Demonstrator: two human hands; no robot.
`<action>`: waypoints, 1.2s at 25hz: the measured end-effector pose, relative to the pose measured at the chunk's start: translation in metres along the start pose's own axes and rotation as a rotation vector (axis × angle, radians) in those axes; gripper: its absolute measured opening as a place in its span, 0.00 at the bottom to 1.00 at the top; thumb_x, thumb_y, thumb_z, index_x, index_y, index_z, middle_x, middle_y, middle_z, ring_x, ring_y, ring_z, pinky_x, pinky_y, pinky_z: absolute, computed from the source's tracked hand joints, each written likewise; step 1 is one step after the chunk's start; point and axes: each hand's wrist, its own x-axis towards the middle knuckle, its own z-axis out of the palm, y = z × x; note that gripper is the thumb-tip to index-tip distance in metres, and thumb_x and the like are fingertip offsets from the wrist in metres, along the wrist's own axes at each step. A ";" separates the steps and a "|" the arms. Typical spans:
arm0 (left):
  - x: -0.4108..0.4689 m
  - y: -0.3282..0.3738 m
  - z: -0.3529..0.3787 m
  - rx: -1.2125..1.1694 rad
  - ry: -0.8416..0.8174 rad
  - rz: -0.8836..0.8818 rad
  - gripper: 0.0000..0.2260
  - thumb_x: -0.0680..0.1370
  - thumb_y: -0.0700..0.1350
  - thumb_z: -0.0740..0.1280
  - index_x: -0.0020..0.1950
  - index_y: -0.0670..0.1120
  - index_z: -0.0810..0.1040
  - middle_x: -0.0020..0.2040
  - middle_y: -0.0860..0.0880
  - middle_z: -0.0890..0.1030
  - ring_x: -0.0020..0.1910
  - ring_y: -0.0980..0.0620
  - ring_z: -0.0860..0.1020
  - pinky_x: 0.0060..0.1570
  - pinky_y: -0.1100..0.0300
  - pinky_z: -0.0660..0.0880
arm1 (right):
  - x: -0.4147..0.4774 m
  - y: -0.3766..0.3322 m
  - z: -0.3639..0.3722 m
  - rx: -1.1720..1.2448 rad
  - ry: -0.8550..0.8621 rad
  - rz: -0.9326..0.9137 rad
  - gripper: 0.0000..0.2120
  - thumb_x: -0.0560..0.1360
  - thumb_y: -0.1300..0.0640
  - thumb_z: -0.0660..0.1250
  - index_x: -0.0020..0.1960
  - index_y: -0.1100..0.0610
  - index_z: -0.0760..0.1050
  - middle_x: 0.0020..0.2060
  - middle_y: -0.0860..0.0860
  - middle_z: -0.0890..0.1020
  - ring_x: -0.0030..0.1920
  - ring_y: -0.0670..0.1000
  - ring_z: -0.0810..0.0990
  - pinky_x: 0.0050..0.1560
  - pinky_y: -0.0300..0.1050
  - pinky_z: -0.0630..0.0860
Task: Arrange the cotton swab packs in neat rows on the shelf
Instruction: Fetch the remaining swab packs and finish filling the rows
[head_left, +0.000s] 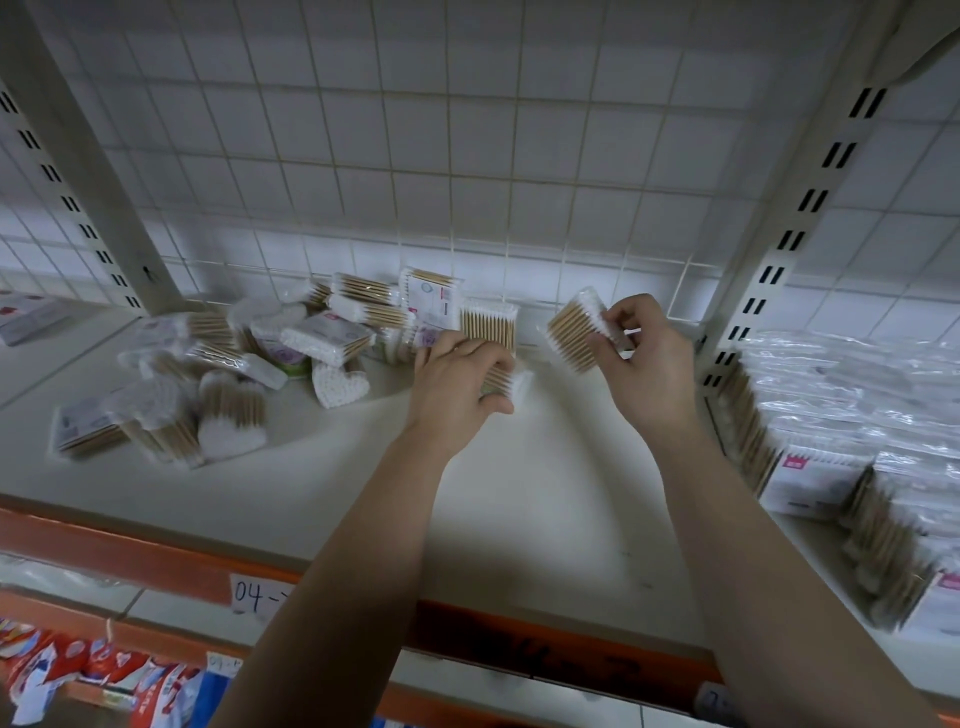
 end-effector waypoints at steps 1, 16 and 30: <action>0.000 0.000 0.000 -0.031 0.006 -0.012 0.18 0.66 0.53 0.76 0.53 0.53 0.78 0.51 0.57 0.80 0.59 0.51 0.69 0.53 0.56 0.59 | 0.000 -0.004 -0.005 0.002 0.011 -0.004 0.08 0.72 0.61 0.68 0.50 0.56 0.72 0.42 0.44 0.78 0.41 0.48 0.76 0.40 0.40 0.70; -0.016 0.025 0.001 -0.396 -0.128 -0.183 0.32 0.62 0.49 0.80 0.59 0.58 0.65 0.60 0.52 0.73 0.50 0.50 0.76 0.48 0.58 0.72 | -0.029 -0.016 -0.079 0.038 0.063 -0.021 0.09 0.72 0.61 0.69 0.48 0.53 0.72 0.39 0.38 0.77 0.40 0.44 0.75 0.39 0.32 0.69; -0.033 0.150 -0.011 -0.690 -0.216 -0.044 0.30 0.66 0.44 0.77 0.60 0.56 0.62 0.50 0.52 0.78 0.44 0.57 0.77 0.45 0.61 0.75 | -0.041 -0.014 -0.182 0.043 0.171 -0.008 0.08 0.72 0.61 0.68 0.49 0.53 0.72 0.39 0.38 0.76 0.41 0.42 0.76 0.38 0.27 0.69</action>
